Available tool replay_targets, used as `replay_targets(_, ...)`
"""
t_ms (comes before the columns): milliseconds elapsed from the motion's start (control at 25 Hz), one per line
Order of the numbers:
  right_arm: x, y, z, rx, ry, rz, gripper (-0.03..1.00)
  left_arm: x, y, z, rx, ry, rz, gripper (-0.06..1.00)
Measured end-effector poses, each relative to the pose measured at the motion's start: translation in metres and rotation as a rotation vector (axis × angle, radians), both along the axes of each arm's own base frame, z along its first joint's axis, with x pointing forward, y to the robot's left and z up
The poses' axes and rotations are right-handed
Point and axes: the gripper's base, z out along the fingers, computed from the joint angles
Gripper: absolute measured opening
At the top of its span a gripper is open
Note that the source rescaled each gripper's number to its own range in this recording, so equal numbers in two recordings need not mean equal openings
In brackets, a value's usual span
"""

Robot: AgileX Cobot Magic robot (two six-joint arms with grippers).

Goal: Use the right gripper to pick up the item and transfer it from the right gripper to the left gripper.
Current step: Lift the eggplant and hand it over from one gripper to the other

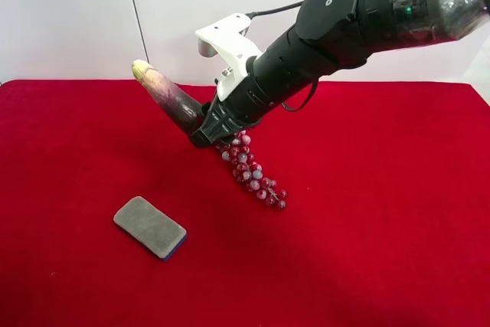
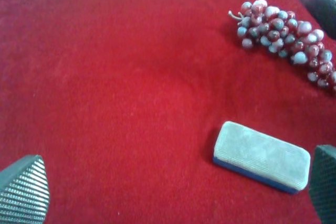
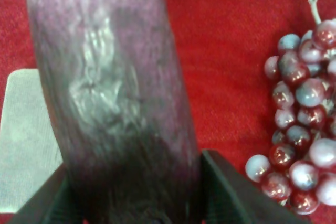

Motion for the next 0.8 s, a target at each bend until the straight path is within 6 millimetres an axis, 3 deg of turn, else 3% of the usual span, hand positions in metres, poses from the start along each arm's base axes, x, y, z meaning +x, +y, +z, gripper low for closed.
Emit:
replay_targets(200, 0.001, 0.000, 0.000, 0.001, -0.005, -0.004, 0.02, 0.044, -0.012, 0.005, -0.009, 0.041, -0.007, 1.00)
replay_targets(480, 0.001, 0.000, 0.001, 0.011, 0.001, -0.012, 0.02, 0.105, -0.038, 0.001, -0.196, 0.075, -0.032, 1.00)
replay_targets(800, 0.000, 0.001, 0.001, 0.022, 0.009, -0.019, 0.02, 0.169, -0.049, -0.035, -0.167, 0.141, 0.032, 1.00)
